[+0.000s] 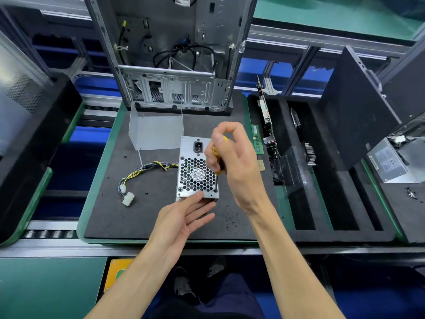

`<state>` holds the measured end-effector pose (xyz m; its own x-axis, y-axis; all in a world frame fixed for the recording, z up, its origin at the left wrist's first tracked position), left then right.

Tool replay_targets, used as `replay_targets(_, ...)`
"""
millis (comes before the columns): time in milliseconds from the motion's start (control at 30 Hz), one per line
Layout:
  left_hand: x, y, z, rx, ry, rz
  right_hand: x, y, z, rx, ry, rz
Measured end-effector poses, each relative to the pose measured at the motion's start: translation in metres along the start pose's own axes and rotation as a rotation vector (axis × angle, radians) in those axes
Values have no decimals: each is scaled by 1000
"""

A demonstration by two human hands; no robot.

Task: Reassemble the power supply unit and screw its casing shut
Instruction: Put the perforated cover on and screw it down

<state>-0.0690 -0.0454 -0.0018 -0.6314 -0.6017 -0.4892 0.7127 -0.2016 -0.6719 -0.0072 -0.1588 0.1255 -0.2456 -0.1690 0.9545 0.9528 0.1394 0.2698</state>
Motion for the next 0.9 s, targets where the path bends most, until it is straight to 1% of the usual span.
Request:
replay_targets(100, 0, 0, -1, -3, 1, -2, -3, 3, -2, 20, 14, 35)
replay_targets(167, 1, 0, -2, 1, -2, 1, -4, 4, -4, 23, 40, 24)
replay_targets(367, 1, 1, -4, -6, -16, 3, -5, -3, -15, -42, 58, 7)
replay_targets(567, 0, 0, -1, 4, 4, 13, 0, -11, -11, -113, -105, -36)
replay_targets(667, 1, -1, 0, -2, -1, 16, 3, -12, -9, -131, -121, -60)
replay_targets(733, 1, -1, 0, -10, -6, 16, 4, -9, -6, -78, -96, -60)
replay_targets(800, 1, -2, 0, -12, -4, 17, 3, -3, -3, -4, -7, -27)
replay_targets(867, 1, -2, 1, -6, 4, 17, 4, 4, 0, 109, 70, -1)
replay_targets(900, 1, -2, 1, -5, 5, 18, 5, 6, 2, 170, 66, 1)
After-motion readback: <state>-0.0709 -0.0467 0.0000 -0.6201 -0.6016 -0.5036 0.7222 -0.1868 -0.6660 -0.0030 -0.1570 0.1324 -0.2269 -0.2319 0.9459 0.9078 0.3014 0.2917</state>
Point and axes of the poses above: each hand's wrist, its own y-axis towards the middle knuckle, its own z-axis out of the palm, x = y × z, the point moved 5 cm from there along y, towards the middle knuckle, and after that the axes turned 6 degrees about -z, right-handed, at the moved point
